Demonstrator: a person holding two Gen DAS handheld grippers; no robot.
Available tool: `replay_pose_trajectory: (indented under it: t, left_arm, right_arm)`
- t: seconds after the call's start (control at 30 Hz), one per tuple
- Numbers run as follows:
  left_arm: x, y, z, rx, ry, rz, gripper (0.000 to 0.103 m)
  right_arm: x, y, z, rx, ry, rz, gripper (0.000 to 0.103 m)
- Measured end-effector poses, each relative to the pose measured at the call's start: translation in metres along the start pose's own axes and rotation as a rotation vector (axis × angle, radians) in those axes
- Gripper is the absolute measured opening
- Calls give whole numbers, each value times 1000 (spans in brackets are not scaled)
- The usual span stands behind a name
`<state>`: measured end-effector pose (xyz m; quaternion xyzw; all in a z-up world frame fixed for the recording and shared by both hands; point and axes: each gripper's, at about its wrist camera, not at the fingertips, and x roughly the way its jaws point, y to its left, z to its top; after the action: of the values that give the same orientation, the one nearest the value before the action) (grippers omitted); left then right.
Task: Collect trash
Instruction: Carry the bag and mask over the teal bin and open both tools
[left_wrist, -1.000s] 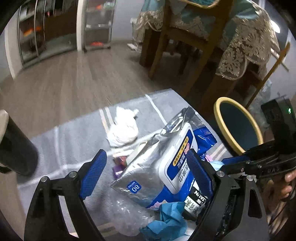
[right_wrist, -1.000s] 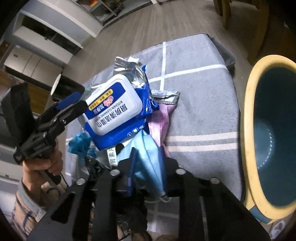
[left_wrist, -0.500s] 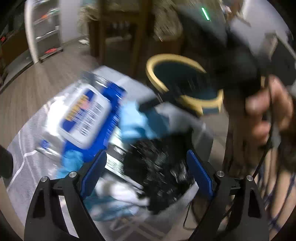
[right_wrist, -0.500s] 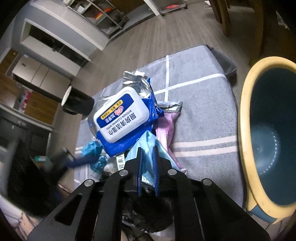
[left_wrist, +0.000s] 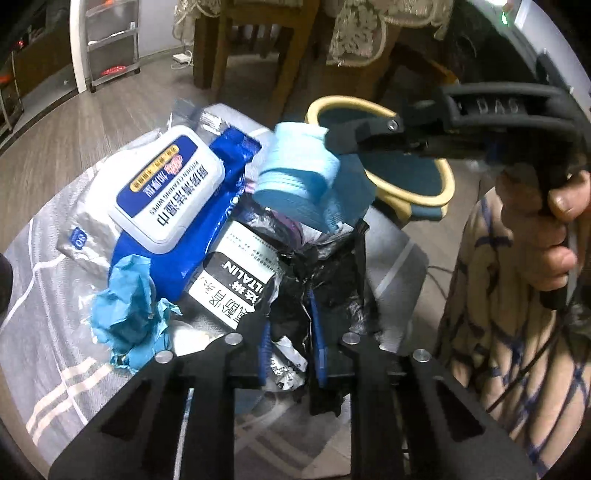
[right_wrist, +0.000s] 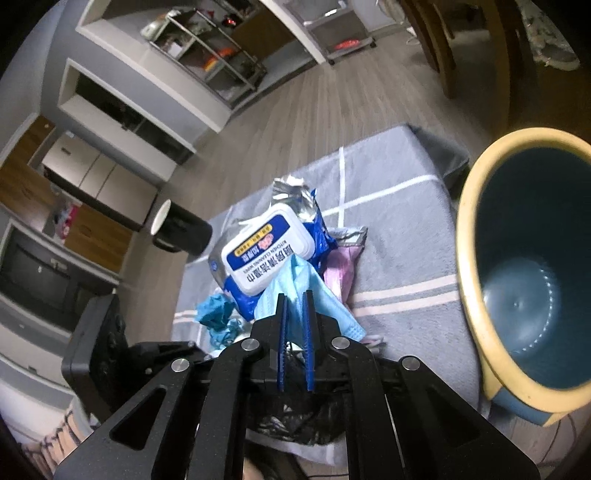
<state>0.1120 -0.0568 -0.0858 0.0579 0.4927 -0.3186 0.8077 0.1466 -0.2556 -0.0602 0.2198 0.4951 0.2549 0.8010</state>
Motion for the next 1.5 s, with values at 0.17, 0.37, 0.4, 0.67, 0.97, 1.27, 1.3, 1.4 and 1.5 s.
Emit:
replay_pose_trajectory:
  t: [0.17,0.37,0.4,0.67,0.97,1.27,1.3,1.4,1.5]
  left_arm:
    - [-24,0,2,-35,-79,3,15]
    - [-55,14,1,-122,-196,27,15]
    - [-59,16,1,-138,-213,30,15]
    - [-68,30,11,-279,-292,78,15]
    - [-27,-16,65,-271,-276,68,16]
    - [35,-69,118,-235,-242,63,17]
    - [40,-73,122,-232,-237,59,17]
    - [56,-84,132,-215,-226,65,17]
    - [72,-93,141,-193,-203,75,23]
  right_arm:
    - [-20,-1,-7,4,-66,0,9]
    - [-43,-2,-17,7,-154,-14,9]
    - [-46,-3,-19,6,-166,-20,9]
    - [-72,-3,-29,8,-291,-136,9]
    - [-93,-33,-33,78,-386,-276,9]
    - [-122,-87,-37,259,-482,-257,9]
    - [-123,-92,-37,273,-486,-252,9]
    - [-123,-108,-36,318,-493,-237,9]
    - [-125,-121,-36,350,-492,-233,9]
